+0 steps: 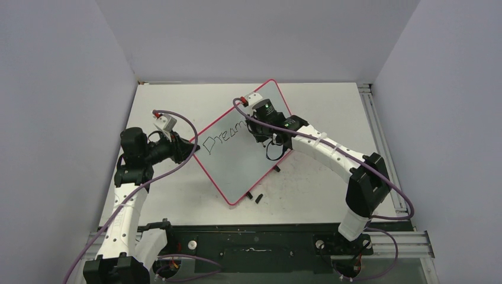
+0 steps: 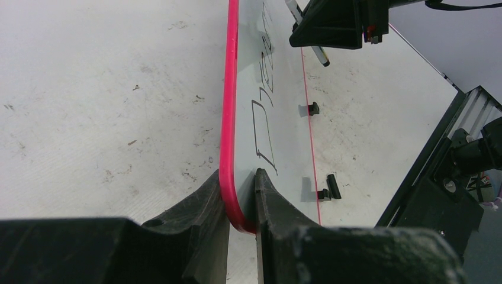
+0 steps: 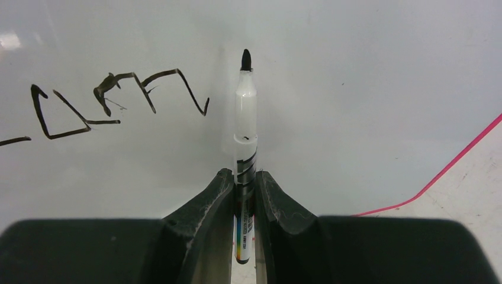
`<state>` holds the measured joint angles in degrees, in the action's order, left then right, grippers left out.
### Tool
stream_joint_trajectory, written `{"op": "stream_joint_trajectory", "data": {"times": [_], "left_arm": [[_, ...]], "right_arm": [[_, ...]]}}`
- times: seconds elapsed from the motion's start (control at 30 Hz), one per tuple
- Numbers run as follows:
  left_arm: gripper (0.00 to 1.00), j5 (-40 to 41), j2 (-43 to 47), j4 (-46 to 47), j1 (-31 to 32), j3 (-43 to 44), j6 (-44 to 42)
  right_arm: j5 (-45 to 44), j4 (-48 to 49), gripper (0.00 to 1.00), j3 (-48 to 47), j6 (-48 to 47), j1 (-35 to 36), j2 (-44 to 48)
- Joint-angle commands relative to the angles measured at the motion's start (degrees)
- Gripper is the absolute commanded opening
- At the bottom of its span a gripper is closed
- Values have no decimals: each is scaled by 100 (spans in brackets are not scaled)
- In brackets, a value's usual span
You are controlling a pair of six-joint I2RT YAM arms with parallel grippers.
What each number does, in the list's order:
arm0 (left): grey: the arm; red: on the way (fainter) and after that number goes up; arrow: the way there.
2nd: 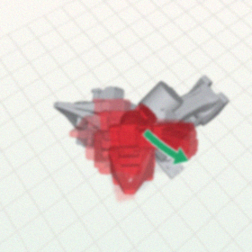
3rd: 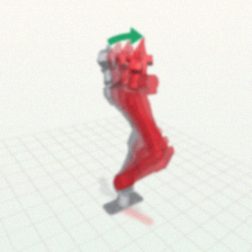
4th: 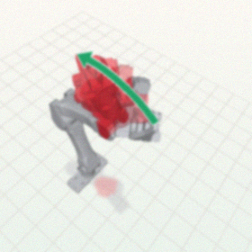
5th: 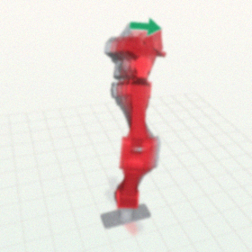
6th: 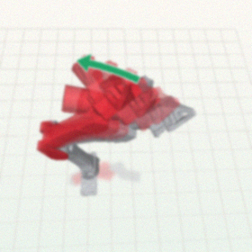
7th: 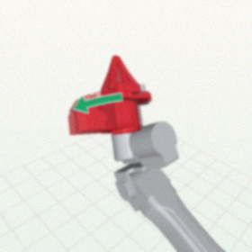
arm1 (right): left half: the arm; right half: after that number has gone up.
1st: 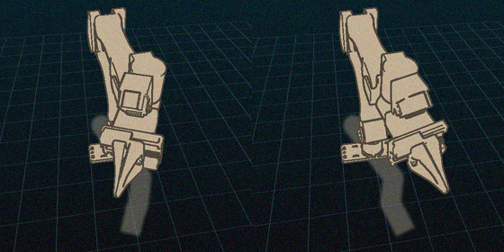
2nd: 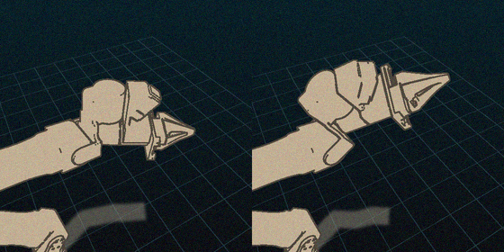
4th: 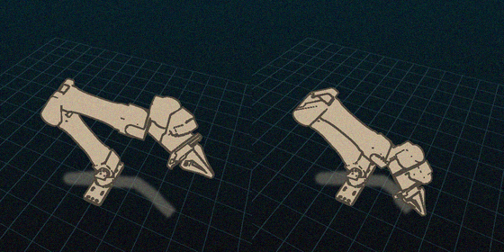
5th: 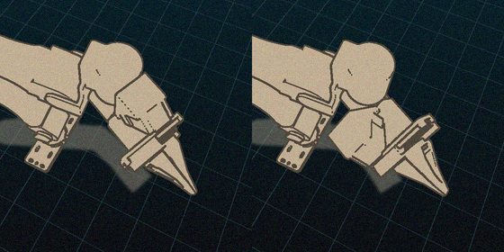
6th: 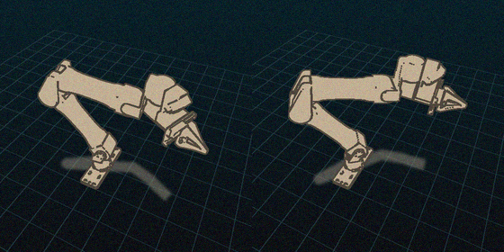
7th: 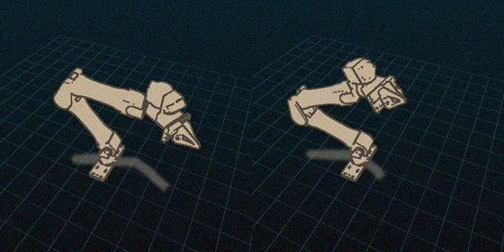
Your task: Write a sentence on the whiteboard
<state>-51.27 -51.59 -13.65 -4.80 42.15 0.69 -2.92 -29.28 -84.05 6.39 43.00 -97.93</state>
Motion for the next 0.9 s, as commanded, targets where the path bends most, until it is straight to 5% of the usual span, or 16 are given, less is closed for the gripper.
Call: {"op": "stream_joint_trajectory", "data": {"times": [0.0, 0.87], "left_arm": [[0, 161, 62, -15, 40, -13, -702], [0, 167, 79, -14, 44, -6, -702]], "right_arm": [[-151, 8, 5, -379, -122, -80, -38], [145, -293, 5, -588, -380, -67, -315]]}}
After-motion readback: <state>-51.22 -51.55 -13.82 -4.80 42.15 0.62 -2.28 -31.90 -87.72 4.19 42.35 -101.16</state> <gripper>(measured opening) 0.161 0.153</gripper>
